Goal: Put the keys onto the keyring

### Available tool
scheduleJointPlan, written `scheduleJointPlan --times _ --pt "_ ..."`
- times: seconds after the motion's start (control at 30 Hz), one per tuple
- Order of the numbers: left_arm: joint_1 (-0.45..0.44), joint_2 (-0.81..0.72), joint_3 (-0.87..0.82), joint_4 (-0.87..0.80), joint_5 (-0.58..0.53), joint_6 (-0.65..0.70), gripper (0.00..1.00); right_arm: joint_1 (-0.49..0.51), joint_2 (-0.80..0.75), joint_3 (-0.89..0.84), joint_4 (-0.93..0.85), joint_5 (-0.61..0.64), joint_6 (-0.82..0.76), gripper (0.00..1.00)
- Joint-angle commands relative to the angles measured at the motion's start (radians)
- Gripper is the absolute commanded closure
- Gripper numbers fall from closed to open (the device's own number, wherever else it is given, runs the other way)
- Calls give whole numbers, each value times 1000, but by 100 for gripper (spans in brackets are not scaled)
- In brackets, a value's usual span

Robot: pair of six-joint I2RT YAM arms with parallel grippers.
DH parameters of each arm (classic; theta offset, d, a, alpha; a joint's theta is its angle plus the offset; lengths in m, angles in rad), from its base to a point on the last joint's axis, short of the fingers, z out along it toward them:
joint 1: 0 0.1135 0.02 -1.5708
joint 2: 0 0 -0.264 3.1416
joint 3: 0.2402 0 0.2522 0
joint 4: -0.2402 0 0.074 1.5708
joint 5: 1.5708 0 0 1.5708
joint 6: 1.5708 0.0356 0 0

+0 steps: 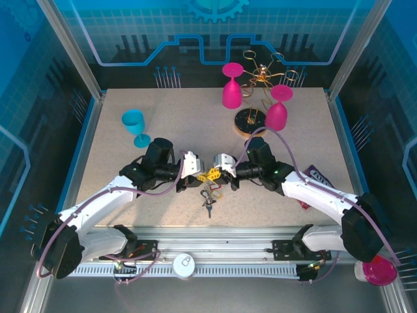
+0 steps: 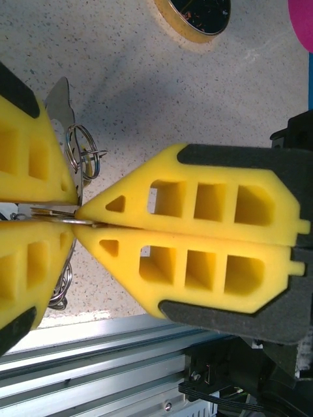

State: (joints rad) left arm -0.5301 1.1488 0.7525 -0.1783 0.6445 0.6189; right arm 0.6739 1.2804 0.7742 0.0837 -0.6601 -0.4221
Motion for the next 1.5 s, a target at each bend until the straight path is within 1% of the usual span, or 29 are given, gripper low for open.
scheduleJointPlan --times 0.0,0.1,0.17,0.23,0.27,0.3,0.33,0.37,0.43,0.47,0.5,0.6,0.7,0.77,0.87,0.97,1.07,1.17,1.23,1.4,1.47 --pt "2 -6 23 37 47 -4 91 24 18 38 21 -60 8 100" --pt "1 -10 22 45 50 0 100 26 29 49 13 -72 9 100" --pt "1 -13 20 48 43 14 100 27 32 54 4 -69 9 100" --pt "2 -29 11 57 10 24 100 20 23 49 17 -38 29 100" --pt "0 -39 1 64 -12 31 100 6 11 35 46 -24 62 86" --pt "0 -51 -6 68 -38 32 100 -10 -2 18 77 -11 95 67" --pt "0 -62 -11 62 -71 40 100 -30 -23 -7 120 9 135 52" --pt "1 -74 -14 50 -103 44 100 -51 -46 -34 154 39 175 48" --pt "1 -94 -20 32 -163 35 100 -86 -89 -75 180 85 227 43" --pt "1 -105 -19 23 -192 20 100 -96 -109 -91 180 138 253 40" --pt "2 -114 -18 17 -217 -2 100 -101 -124 -103 177 188 277 39" --pt "0 -155 0 -31 -232 -62 100 -108 -162 -115 130 286 315 41" --pt "0 -223 7 -54 -273 -173 100 -108 -181 -121 110 346 349 44" --pt "0 -276 15 -97 -321 -228 100 -106 -178 -115 107 372 358 46" --pt "0 -354 50 -207 -445 -310 100 -96 -126 -65 86 420 361 49" --pt "0 -441 75 -318 -537 -347 100 -71 -9 41 50 464 367 51" --pt "1 -512 112 -411 -696 -396 100 -18 139 175 12 489 376 51" --pt "2 -556 149 -485 -871 -451 100 45 278 268 24 515 399 51" --pt "1 -562 169 -528 -977 -492 100 85 374 327 40 538 443 51" --pt "3 -542 194 -580 -1163 -592 100 162 592 487 31 571 554 51" --pt "5 -532 202 -592 -1219 -645 100 189 668 548 30 588 576 51"
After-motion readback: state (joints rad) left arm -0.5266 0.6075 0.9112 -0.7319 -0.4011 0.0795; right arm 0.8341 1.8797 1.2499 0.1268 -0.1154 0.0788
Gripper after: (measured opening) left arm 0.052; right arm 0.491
